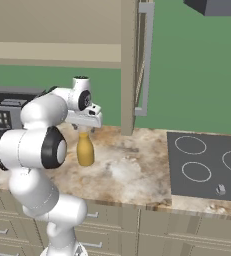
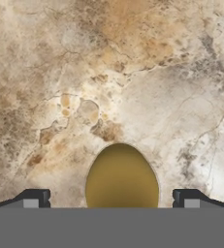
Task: There is a tray on the dining counter. Grab the cup, mug, and pitcher and place them on the tray. The pitcher may be placed next to the tray if it cannot fit the tray.
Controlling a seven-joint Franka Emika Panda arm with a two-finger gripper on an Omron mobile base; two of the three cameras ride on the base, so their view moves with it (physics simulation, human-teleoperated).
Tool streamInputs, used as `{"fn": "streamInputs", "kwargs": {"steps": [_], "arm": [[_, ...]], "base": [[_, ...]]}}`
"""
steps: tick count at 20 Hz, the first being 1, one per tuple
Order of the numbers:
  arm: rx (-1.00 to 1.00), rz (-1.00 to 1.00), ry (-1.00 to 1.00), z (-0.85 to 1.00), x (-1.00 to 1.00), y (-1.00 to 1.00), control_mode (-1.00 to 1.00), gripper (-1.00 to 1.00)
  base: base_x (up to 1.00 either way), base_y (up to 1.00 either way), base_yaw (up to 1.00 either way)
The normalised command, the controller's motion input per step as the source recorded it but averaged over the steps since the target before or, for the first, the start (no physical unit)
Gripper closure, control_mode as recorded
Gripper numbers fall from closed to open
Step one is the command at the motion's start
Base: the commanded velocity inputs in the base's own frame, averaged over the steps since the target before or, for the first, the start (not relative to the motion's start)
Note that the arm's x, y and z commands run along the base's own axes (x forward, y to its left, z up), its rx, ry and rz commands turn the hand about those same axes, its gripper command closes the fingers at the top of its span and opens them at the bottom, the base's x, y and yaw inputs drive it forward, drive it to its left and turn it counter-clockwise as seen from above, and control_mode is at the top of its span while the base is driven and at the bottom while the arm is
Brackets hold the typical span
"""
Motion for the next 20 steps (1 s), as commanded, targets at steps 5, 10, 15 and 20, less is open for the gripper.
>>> {"fn": "streamInputs", "kwargs": {"steps": [5,10,15,20], "arm": [[0.0,0.0,-0.02,0.0,-0.1,0.0,-1.0,-1.0],[0.0,0.0,0.0,0.0,-0.11,0.0,-1.0,-1.0],[0.0,0.0,0.0,0.0,-0.02,0.0,-1.0,-1.0],[0.0,0.0,0.0,-0.06,0.0,0.0,-1.0,-1.0]], "base": [[0.0,0.0,0.0],[0.0,0.0,0.0],[0.0,0.0,0.0],[0.0,0.0,0.0]]}}
